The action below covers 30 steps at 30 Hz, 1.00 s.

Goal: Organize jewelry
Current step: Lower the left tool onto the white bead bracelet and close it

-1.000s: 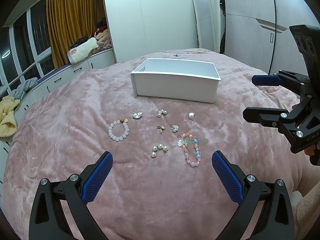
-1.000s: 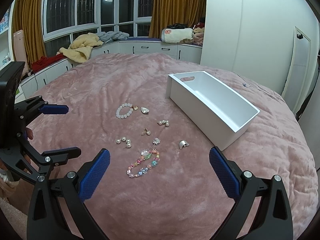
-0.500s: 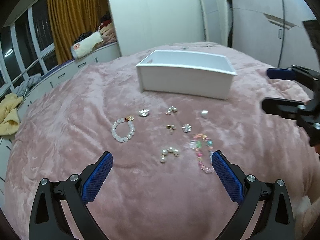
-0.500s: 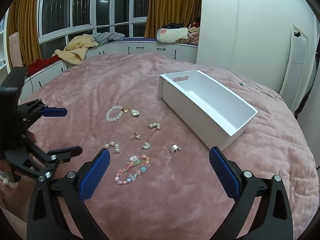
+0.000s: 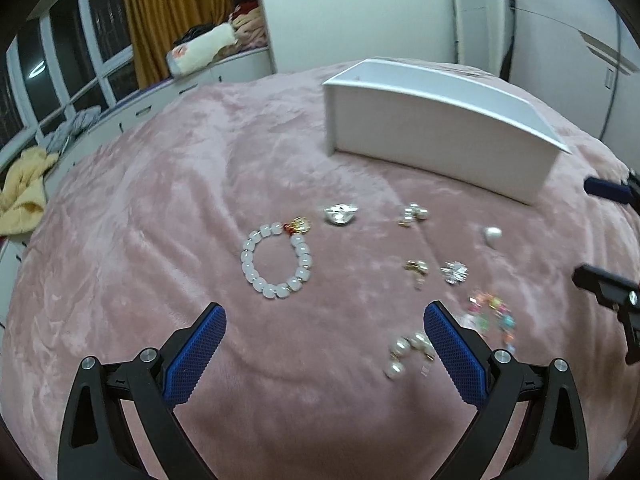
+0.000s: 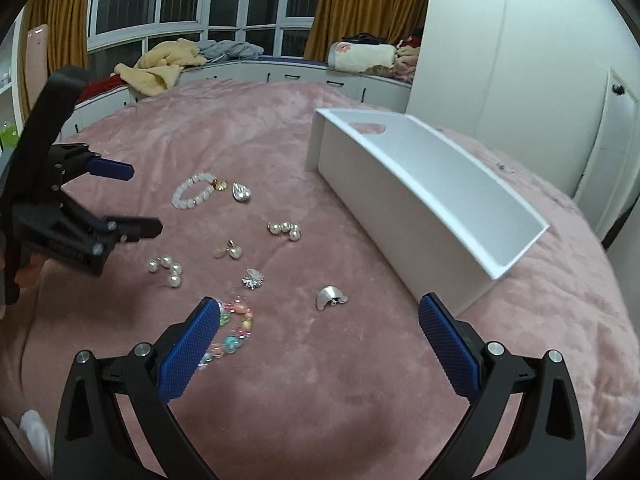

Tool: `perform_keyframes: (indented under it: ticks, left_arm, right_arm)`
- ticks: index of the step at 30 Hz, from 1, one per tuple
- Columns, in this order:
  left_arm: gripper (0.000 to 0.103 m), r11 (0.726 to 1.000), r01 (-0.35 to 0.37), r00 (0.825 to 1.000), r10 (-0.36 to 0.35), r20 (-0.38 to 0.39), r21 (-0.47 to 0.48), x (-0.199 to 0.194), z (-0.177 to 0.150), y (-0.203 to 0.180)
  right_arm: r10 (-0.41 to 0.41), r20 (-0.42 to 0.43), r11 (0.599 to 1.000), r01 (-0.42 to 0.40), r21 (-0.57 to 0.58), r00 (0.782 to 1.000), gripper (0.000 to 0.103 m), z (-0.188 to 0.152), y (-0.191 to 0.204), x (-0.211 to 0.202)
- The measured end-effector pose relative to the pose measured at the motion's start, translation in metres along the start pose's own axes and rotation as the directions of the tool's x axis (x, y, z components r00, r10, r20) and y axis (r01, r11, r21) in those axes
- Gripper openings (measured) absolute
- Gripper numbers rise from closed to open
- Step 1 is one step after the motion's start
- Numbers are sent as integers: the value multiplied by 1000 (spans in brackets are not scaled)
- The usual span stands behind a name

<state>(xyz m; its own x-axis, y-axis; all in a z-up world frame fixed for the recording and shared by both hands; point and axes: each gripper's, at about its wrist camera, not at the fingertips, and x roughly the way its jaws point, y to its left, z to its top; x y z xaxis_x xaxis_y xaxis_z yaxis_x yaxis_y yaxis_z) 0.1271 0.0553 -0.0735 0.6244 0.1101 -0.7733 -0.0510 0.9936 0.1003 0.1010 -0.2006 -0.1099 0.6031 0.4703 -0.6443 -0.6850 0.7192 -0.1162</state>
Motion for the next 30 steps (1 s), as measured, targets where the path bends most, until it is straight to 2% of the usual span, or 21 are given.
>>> perform_keyframes:
  ticks: [4, 7, 9, 10, 13, 18, 21, 22, 23, 25, 26, 28, 30]
  left_arm:
    - [100, 997, 40, 999, -42, -24, -66, 24, 0, 12]
    - [100, 993, -16, 999, 11, -50, -113, 41, -1, 22]
    - [94, 989, -48, 997, 38, -73, -139, 50, -2, 29]
    - [90, 986, -47, 996, 34, -85, -161, 56, -3, 34]
    - [86, 977, -20, 996, 2, -85, -212, 64, -1, 45]
    - [82, 980, -42, 997, 27, -79, -195, 75, 7, 45]
    - [72, 980, -45, 997, 33, -64, -196, 78, 8, 43]
    - [67, 981, -43, 998, 32, -58, -192, 76, 7, 42]
    - [65, 982, -40, 998, 31, -55, -184, 77, 7, 41]
    - [59, 984, -37, 998, 28, -52, -172, 76, 7, 39]
    - [57, 984, -29, 999, 20, -48, -175, 75, 7, 39]
    - [45, 983, -22, 999, 14, -45, -185, 72, 7, 40]
    - [37, 980, -15, 999, 8, -38, -200, 70, 6, 42]
  right_arm:
    - [25, 5, 1000, -25, -3, 1000, 98, -10, -12, 23]
    - [28, 0, 1000, -28, -6, 1000, 97, -16, -19, 39]
    - [39, -19, 999, -38, 17, 999, 96, -17, -24, 49]
    - [46, -23, 999, -45, 27, 999, 94, -17, -27, 53]
    - [48, -33, 998, -47, 30, 998, 90, -17, -31, 65]
    - [47, -78, 999, -46, 15, 996, 79, -14, -33, 91]
    - [80, -99, 997, -77, 31, 992, 75, -13, -36, 102]
    - [89, -106, 996, -85, 35, 990, 71, -13, -36, 104]
    - [101, -108, 995, -97, 38, 989, 68, -13, -36, 105]
    - [140, -105, 990, -136, 42, 984, 53, -13, -37, 106]
    - [149, -106, 989, -145, 43, 983, 49, -12, -37, 106]
    - [186, -101, 982, -182, 43, 977, 32, -11, -35, 106]
    - [198, -100, 980, -196, 39, 975, 29, -11, -35, 104]
